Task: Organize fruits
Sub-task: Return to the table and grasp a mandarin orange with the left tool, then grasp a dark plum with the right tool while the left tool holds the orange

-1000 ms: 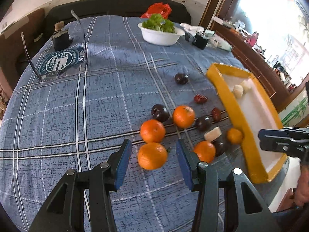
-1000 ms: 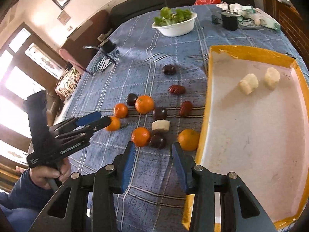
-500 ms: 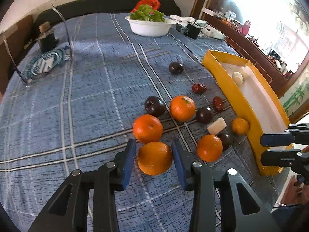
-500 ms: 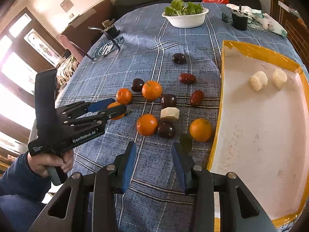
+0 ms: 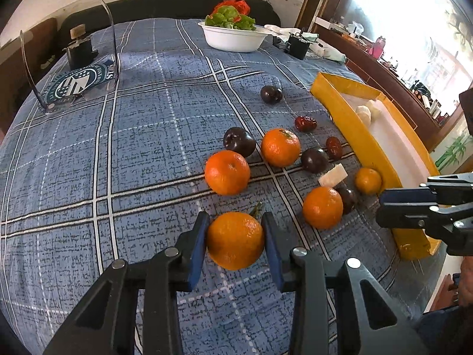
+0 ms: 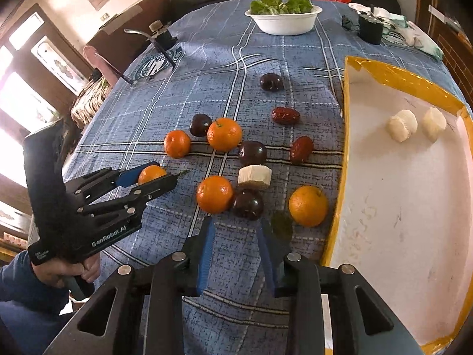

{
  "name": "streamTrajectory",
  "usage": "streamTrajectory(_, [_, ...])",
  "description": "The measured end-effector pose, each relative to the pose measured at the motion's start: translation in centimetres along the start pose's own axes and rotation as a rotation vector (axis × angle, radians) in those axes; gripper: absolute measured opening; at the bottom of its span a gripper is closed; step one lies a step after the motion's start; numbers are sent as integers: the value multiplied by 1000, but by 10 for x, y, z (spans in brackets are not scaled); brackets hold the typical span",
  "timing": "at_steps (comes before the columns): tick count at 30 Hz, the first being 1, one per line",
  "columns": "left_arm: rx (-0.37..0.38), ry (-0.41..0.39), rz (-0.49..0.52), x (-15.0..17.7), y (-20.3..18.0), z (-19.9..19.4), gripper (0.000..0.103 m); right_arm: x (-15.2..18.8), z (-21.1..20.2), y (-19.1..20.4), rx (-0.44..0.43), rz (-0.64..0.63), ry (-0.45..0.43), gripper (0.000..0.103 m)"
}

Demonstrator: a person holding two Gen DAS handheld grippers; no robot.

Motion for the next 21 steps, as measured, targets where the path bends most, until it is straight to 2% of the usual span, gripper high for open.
streamTrajectory(21, [-37,-22,-3,2,-2,0,35,-13,27,12,98,-139,-18,31])
Point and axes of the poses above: each gripper's, at about its wrist camera, not at the fingertips, and z roughly the way its jaws point, y to its left, x to its underside, the point moved 6 cm from there along z, roughly the way its jaws point, and after that the axes turned 15 degrees about x, right-handed, at the moved point
